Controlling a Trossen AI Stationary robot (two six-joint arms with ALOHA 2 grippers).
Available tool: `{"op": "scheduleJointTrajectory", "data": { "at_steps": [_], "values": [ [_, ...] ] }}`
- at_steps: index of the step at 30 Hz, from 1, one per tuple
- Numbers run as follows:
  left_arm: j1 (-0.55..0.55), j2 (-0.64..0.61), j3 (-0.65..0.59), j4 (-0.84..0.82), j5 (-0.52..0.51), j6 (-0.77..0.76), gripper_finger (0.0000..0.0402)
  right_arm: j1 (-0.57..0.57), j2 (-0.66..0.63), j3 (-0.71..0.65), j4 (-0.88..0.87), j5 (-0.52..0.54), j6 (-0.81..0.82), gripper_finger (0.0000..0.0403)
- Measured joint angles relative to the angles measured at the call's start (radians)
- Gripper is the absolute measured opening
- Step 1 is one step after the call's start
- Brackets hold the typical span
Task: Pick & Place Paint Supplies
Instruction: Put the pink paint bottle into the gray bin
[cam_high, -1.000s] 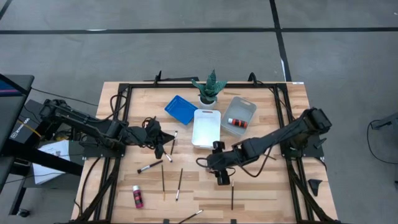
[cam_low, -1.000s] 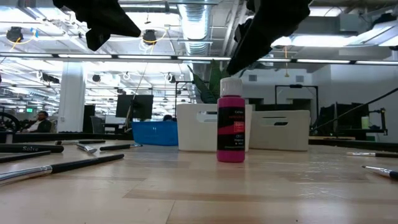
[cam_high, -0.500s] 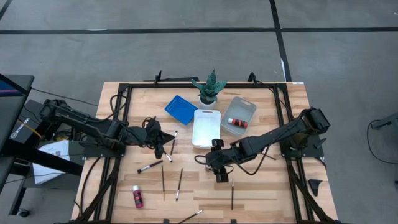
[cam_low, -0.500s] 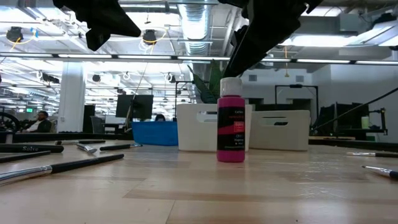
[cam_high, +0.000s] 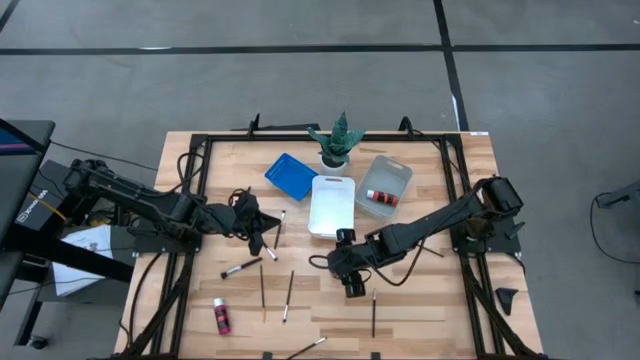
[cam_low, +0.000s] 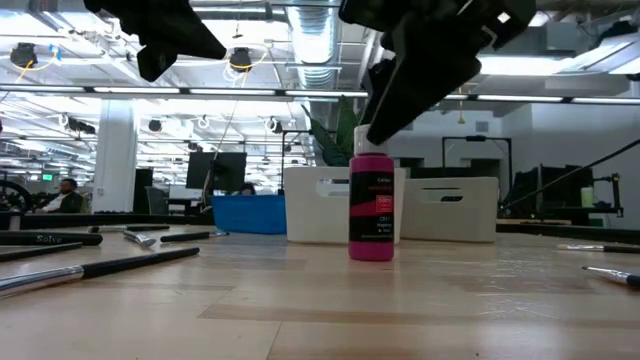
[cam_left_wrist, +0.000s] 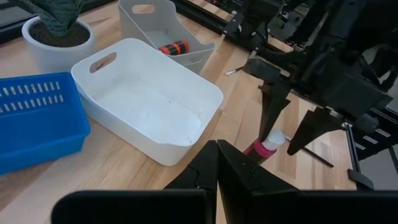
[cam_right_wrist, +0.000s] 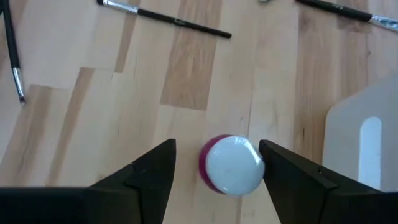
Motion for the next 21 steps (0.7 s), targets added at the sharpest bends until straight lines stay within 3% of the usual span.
{"op": "scheduleJointTrajectory", "data": {
  "at_steps": [7,14,18,21],
  "values": [
    [0.0,0.0,0.0,0.0,0.0,0.0,0.0,-0.012,-0.001,0.0,-0.007,0.0,0.006,0.0192],
    [0.001,0.0,0.0,-0.001,0.0,0.0,0.0,-0.017,0.008,0.002,-0.006,-0.002,0.009,0.011],
    [0.001,0.0,0.0,0.0,0.0,0.001,0.0,-0.026,0.008,0.01,-0.022,0.004,0.03,0.0111],
    [0.001,0.0,0.0,0.0,0.0,0.006,0.0,-0.039,-0.007,0.064,-0.153,0.033,0.056,0.0111]
  ]
}}
